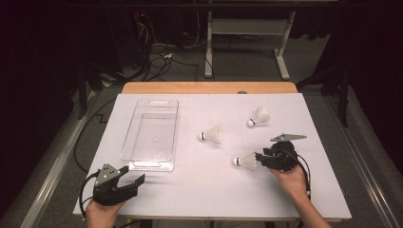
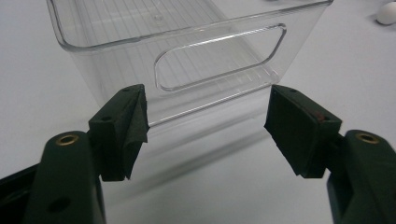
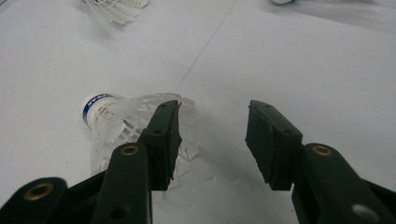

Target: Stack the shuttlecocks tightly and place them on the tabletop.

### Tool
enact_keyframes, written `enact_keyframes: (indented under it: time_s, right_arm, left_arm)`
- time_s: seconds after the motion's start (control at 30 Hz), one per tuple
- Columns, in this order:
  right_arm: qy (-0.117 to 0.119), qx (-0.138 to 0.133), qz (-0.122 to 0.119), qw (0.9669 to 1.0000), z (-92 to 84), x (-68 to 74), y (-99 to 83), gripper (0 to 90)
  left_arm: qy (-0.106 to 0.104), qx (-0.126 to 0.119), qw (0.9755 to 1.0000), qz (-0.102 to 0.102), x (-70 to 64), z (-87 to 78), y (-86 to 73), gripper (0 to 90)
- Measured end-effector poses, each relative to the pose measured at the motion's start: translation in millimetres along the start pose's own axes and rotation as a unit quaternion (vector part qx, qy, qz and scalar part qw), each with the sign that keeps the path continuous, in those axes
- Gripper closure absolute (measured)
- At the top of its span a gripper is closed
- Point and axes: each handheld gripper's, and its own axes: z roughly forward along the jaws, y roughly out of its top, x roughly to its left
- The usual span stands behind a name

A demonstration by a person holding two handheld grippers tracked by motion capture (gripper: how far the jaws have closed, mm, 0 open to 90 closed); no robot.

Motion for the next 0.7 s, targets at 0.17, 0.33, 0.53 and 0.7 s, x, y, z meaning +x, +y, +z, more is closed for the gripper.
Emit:
enact_keyframes:
  time_s: [0.17,0.33,0.53,0.7]
  right_arm:
    - [0.001,-0.006,0.008,1.0,-4.1,-4.4,-2.7,54.4]
    - [-0.003,-0.017,0.012,0.9998,-11.2,-7.5,-5.6,53.9]
    - [-0.003,-0.03,0.012,0.9995,-16.9,-7.6,-10.5,53.1]
    - [-0.001,-0.04,0.014,0.9991,-20.8,-6.1,-14.4,53.2]
  left_arm:
    - [0.0,0.001,1.0,-0.001,0.0,0.2,0.0,30.7]
    - [0.0,0.001,1.0,-0.001,-0.2,0.4,0.1,30.7]
    - [-0.001,0.001,1.0,-0.002,0.0,0.2,0.0,30.7]
    - [-0.002,0.0,1.0,-0.003,0.2,0.2,-0.1,30.7]
